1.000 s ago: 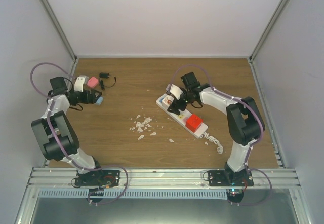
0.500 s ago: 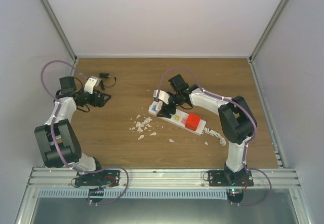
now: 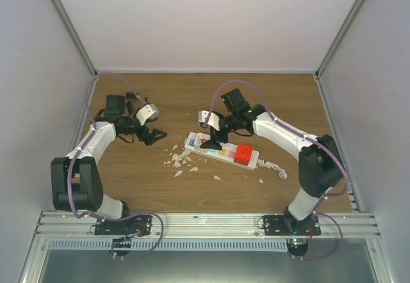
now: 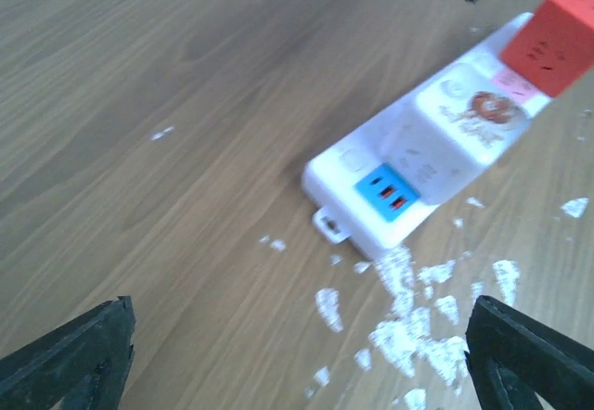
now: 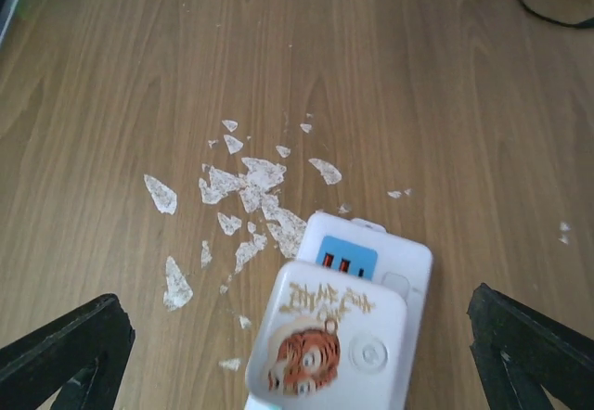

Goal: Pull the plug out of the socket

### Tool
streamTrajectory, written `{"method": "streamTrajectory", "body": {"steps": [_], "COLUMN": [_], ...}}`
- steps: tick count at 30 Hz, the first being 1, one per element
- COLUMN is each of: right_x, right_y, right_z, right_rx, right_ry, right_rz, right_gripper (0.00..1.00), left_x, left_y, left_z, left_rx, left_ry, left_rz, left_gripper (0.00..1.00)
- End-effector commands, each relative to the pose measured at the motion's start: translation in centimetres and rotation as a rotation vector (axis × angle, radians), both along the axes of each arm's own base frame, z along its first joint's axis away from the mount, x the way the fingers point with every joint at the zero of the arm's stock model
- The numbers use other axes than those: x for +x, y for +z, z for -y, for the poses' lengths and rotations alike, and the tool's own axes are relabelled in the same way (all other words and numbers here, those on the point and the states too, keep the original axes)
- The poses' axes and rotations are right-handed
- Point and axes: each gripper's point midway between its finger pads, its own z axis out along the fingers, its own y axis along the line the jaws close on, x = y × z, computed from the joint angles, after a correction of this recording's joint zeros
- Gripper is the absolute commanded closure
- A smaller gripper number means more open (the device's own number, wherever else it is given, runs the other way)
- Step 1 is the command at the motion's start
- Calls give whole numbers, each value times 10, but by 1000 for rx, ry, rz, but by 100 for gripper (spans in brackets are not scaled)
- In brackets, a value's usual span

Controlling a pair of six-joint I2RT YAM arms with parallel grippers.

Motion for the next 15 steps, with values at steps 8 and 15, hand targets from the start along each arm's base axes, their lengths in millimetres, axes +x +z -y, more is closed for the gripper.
{"method": "streamTrajectory", "body": {"steps": [8, 15], "right_x": [-33, -41], "right_y": [-11, -24], "right_z": [90, 129], "right_rx": [-130, -205], "right_ry": [-148, -228], "right_rz": [-61, -64], "right_gripper": [0, 0], "left_x": [-32, -28], "left_y": [-16, -30], "left_z": [99, 145], "left_rx": [92, 130], "left_ry": [-491, -665], "left_rz": [151, 201], "left_gripper": [1, 1]}}
